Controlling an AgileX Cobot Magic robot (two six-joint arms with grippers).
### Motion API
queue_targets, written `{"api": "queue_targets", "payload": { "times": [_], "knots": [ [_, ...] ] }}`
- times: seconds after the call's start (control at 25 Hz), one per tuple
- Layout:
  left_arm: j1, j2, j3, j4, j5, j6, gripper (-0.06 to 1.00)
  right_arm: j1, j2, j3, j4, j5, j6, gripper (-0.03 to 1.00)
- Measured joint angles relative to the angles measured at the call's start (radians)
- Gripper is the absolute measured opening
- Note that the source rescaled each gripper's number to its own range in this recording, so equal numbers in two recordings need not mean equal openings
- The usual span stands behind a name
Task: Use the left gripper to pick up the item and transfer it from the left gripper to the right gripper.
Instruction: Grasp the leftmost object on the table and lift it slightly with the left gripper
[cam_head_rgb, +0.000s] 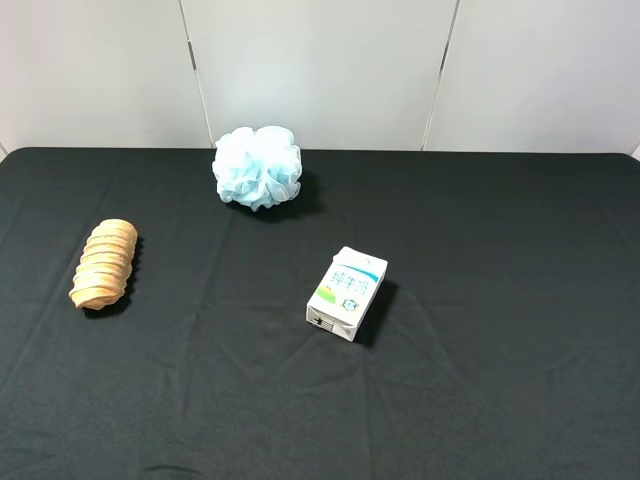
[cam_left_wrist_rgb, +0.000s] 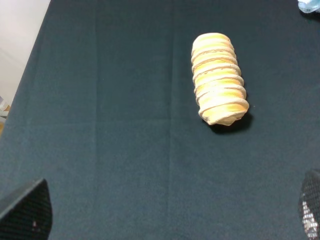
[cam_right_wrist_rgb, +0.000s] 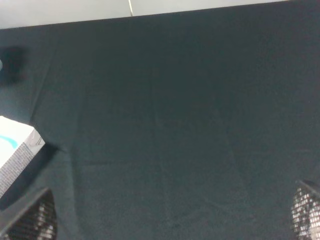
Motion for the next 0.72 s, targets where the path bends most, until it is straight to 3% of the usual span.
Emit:
{"api": "queue_targets", "payload": {
  "times": [0.2,0.72],
  "knots": [
    [0.000,0.045,-0.040,0.000,0.003,0.000,1.00,0.000,0.000,0.000,0.000,0.000,0.000,1.00],
    [0.000,0.542,-0.155,-0.020,-0.038,-0.002,1.00,0.000,0.000,0.000,0.000,0.000,0.000,1.00]
  ]
}}
